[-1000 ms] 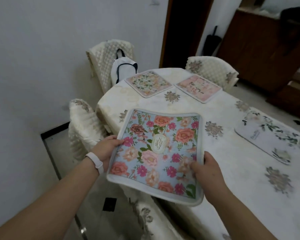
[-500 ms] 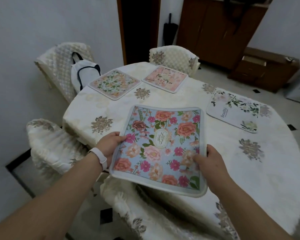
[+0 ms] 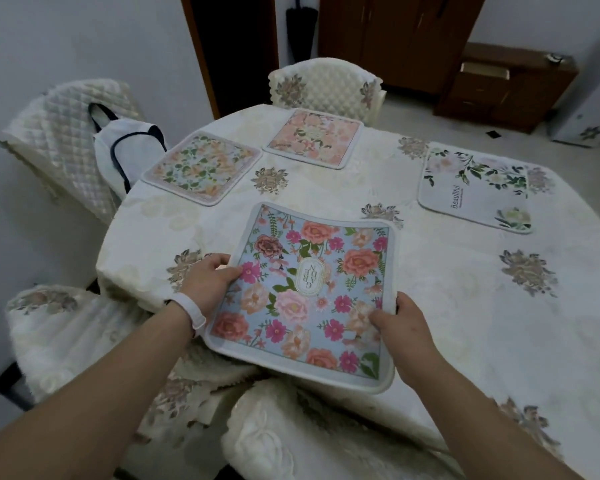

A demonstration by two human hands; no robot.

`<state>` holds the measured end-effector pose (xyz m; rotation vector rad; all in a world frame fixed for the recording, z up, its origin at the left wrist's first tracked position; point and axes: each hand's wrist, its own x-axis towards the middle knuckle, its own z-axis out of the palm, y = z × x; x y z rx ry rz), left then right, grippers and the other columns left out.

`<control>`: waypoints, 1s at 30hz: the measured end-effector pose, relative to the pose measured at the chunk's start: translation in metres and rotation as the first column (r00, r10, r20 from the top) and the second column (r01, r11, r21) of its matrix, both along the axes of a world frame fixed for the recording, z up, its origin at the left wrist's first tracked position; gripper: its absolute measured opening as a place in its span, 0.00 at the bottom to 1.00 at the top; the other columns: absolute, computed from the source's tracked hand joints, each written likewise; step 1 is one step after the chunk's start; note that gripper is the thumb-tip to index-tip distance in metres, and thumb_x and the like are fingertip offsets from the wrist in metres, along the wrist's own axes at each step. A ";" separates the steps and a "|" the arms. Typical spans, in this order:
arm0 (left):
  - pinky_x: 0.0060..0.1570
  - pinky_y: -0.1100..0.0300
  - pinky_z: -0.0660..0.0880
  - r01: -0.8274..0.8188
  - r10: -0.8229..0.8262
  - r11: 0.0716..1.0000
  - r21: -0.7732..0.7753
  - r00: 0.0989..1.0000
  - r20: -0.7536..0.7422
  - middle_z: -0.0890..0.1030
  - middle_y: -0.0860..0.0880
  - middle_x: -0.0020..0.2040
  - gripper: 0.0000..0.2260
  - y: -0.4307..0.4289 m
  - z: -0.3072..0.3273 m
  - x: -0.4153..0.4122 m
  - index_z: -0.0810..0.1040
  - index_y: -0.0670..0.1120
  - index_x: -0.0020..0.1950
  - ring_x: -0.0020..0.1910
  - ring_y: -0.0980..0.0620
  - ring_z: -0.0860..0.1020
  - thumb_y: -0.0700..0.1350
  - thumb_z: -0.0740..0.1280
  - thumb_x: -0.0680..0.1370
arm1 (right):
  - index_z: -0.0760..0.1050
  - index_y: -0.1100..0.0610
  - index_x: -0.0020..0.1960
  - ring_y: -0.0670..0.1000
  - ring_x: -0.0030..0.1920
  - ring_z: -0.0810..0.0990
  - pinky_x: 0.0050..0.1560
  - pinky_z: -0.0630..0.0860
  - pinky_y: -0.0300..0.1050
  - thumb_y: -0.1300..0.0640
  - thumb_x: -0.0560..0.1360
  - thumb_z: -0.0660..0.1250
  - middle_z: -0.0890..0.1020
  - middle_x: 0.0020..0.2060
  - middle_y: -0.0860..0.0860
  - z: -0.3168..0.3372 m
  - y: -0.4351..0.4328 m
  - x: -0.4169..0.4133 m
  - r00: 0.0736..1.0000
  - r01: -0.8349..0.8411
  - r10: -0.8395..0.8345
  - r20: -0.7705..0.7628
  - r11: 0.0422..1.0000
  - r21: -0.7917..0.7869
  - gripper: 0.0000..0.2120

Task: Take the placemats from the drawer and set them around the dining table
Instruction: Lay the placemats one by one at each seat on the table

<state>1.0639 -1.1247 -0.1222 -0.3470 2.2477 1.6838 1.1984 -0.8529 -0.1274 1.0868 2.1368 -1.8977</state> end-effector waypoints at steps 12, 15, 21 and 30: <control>0.42 0.50 0.81 0.132 -0.131 0.991 -0.001 0.988 0.085 0.85 0.43 0.41 0.02 -0.097 -0.046 -0.117 0.80 0.44 0.44 0.40 0.42 0.83 0.41 0.69 0.76 | 0.75 0.52 0.53 0.55 0.43 0.86 0.46 0.83 0.55 0.63 0.76 0.65 0.85 0.46 0.53 -0.046 -0.123 -0.093 0.983 0.104 -0.107 0.148 0.994 0.021 0.08; 0.42 0.50 0.81 0.129 -0.126 0.992 -0.012 0.984 0.127 0.85 0.42 0.42 0.01 -0.116 -0.060 -0.141 0.81 0.44 0.45 0.39 0.42 0.82 0.40 0.69 0.76 | 0.74 0.53 0.52 0.55 0.42 0.85 0.38 0.80 0.48 0.63 0.77 0.65 0.83 0.44 0.52 -0.053 -0.143 -0.117 0.978 0.105 -0.115 0.175 0.992 0.062 0.07; 0.37 0.49 0.79 0.147 -0.136 0.987 -0.059 0.979 0.149 0.84 0.39 0.42 0.03 -0.134 -0.086 -0.180 0.79 0.47 0.43 0.34 0.45 0.78 0.42 0.69 0.77 | 0.72 0.53 0.53 0.53 0.44 0.81 0.38 0.78 0.48 0.64 0.76 0.64 0.81 0.46 0.53 -0.071 -0.167 -0.152 0.975 0.079 -0.105 0.198 0.987 0.138 0.09; 0.43 0.50 0.80 0.157 -0.130 0.947 -0.280 0.985 0.112 0.83 0.47 0.43 0.01 -0.137 -0.114 -0.199 0.77 0.53 0.45 0.39 0.47 0.81 0.47 0.68 0.76 | 0.72 0.54 0.51 0.54 0.45 0.81 0.42 0.82 0.52 0.66 0.73 0.65 0.81 0.46 0.54 -0.089 -0.177 -0.166 0.964 0.043 -0.077 0.255 0.990 0.136 0.11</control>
